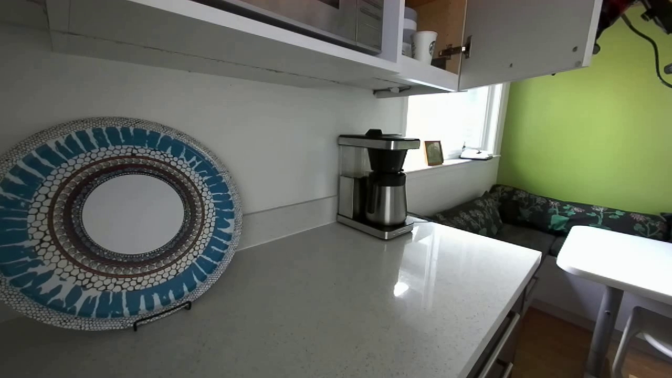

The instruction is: Shift the cup from the cabinet on the right to the counter

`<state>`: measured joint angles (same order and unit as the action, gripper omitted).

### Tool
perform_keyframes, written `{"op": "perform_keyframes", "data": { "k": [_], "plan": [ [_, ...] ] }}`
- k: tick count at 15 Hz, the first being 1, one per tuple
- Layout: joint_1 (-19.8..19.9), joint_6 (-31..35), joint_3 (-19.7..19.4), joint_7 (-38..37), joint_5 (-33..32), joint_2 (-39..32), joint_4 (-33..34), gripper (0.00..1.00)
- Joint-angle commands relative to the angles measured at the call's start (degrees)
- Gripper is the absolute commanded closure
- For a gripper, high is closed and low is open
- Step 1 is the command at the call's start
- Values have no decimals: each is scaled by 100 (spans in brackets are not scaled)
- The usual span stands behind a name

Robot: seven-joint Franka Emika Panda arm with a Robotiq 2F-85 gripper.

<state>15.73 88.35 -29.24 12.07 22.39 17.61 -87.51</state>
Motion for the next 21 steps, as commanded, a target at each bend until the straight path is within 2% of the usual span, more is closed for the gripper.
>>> {"op": "perform_keyframes", "data": {
  "k": [1, 9, 10, 11, 12, 17, 21],
  "plan": [
    [82, -75, -207, 519, -160, -147, 60, 93],
    [6, -125, -637, 1067, 366, -359, 259, 93],
    [-1, -113, -638, 1090, 378, -349, 270, 64],
    [-5, -111, -640, 1125, 373, -359, 300, 49],
    [-6, -111, -664, 1183, 358, -398, 363, 38],
    [0, -119, -820, 1408, 477, -518, 600, 1],
    [10, -145, -909, 1445, 443, -526, 850, 0]
  ]
}}
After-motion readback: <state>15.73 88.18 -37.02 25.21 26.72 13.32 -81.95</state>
